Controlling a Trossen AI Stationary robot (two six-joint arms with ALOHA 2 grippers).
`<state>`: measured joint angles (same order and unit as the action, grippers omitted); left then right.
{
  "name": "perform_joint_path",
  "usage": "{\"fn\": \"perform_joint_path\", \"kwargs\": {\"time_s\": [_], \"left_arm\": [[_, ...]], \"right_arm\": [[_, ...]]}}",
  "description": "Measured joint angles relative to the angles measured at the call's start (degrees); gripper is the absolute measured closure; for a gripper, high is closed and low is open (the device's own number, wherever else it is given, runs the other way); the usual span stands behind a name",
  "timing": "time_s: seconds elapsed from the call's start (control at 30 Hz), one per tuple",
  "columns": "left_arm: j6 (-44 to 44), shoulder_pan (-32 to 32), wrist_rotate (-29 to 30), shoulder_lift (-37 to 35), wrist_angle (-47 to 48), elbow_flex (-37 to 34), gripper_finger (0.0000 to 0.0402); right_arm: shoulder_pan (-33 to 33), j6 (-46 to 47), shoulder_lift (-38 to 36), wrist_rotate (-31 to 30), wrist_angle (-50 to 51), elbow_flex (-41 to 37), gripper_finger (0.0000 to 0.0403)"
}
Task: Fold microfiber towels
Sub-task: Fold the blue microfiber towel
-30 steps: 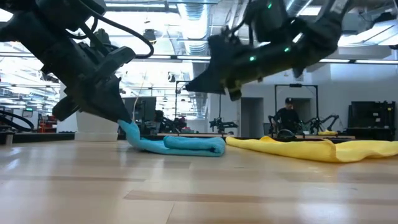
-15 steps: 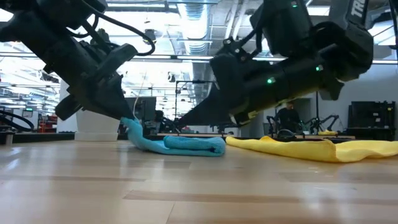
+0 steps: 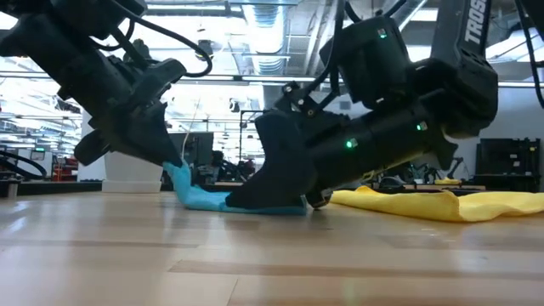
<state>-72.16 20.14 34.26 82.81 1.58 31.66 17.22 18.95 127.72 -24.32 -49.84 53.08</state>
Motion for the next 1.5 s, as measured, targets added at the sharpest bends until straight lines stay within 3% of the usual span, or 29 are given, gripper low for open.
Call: {"fn": "perform_joint_path", "kwargs": {"time_s": [0.33,0.47,0.63,0.87,1.03,1.2,1.37,1.5], "left_arm": [[0.86,0.0,-2.93,0.0,-2.27,0.0,0.0401],[3.24,0.0,-5.38,0.0,-2.46,0.97,0.0401],[9.09,-0.09,-6.79,0.0,-2.43,4.08,0.0401],[12.5,-2.04,-6.57,0.0,-2.59,6.53,0.0401],[12.53,-4.35,-6.65,1.28,-5.56,7.04,0.0401],[10.25,-4.98,-10.28,6.91,-15.87,7.77,0.0401],[10.94,-4.98,-14.52,14.17,-13.61,15.44,0.0401],[12.03,-5.09,-13.87,19.0,-9.27,22.82,0.0401]], "right_arm": [[-1.21,-2.39,-2.52,0.48,2.07,-0.32,0.0387],[-1.2,-6.91,-11.53,-1.34,5.09,-0.34,0.0381],[-1.29,-10.12,-22.49,-10.54,16.78,-2.47,0.0385],[-0.58,-2.75,-37.39,-12.14,28.35,-8.89,0.0381],[1.57,-1.38,-47.53,-16.56,36.43,-11.54,0.0385],[2.44,-2.29,-53.02,-16.29,38.89,-14.48,0.0384],[4.32,0.8,-54.07,-16.2,40.03,-16.93,0.0378],[6.31,1.64,-53.51,-16.19,39.89,-17.66,0.0385]]}}
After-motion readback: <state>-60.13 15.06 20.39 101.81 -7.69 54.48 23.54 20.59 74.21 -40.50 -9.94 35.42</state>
